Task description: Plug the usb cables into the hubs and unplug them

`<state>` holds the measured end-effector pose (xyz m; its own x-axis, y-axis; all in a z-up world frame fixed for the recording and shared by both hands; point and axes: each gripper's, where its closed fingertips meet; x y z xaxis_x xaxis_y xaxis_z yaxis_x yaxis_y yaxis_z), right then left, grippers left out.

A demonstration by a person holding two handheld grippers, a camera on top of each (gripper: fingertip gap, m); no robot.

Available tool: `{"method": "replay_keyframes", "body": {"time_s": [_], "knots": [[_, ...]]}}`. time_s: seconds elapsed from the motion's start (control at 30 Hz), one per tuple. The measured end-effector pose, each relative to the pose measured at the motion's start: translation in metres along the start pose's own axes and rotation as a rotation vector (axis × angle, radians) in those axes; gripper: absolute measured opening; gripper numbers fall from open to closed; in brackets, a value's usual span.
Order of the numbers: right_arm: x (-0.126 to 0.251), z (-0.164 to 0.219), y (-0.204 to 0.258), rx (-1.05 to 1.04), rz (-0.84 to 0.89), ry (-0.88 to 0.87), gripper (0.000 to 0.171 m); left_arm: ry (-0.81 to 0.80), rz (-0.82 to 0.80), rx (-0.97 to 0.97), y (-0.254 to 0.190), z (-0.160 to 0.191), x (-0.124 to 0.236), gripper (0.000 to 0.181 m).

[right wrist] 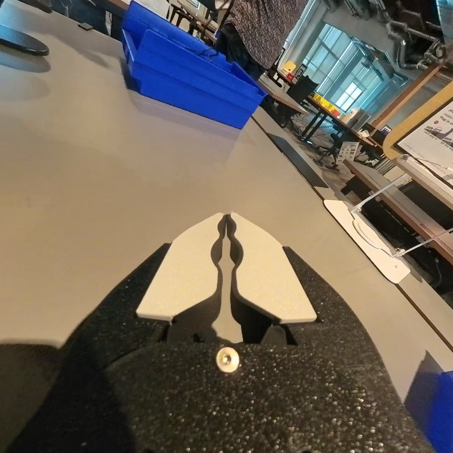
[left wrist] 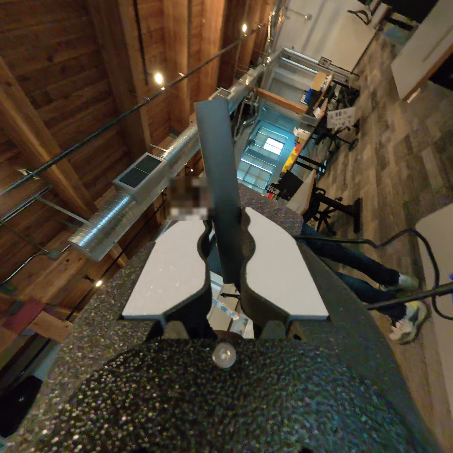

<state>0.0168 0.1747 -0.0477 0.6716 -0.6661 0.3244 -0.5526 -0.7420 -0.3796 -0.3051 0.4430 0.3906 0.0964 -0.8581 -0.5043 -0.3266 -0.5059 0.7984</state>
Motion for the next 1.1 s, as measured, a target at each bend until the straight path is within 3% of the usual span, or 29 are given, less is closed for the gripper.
{"method": "replay_keyframes", "body": {"time_s": [0.37,0.67,0.87,1.1], "knots": [[0.001,-0.001,0.0,0.005,0.004,-0.001,0.0,-0.101,-0.186,0.176,0.115,-0.078,0.015,0.022],[0.001,-0.003,0.0,0.005,0.005,-0.004,0.0,-0.162,-0.209,0.313,0.183,-0.141,0.037,0.022],[0.006,-0.008,-0.004,0.008,0.026,-0.021,0.0,-0.256,0.009,0.459,0.15,-0.186,0.077,0.022],[0.023,-0.008,-0.031,-0.025,0.128,-0.047,0.0,-0.376,0.444,0.638,0.032,-0.235,0.158,0.021]]}}
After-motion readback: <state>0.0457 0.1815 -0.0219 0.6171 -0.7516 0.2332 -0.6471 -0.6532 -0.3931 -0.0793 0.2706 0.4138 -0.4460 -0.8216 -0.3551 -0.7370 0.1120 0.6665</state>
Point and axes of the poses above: each gripper's, where its closed fingertips meet, x back along the fingers, z out of its underside, y = z × x across the jaws, and after that the axes turned 15 degrees about -z, right-handed
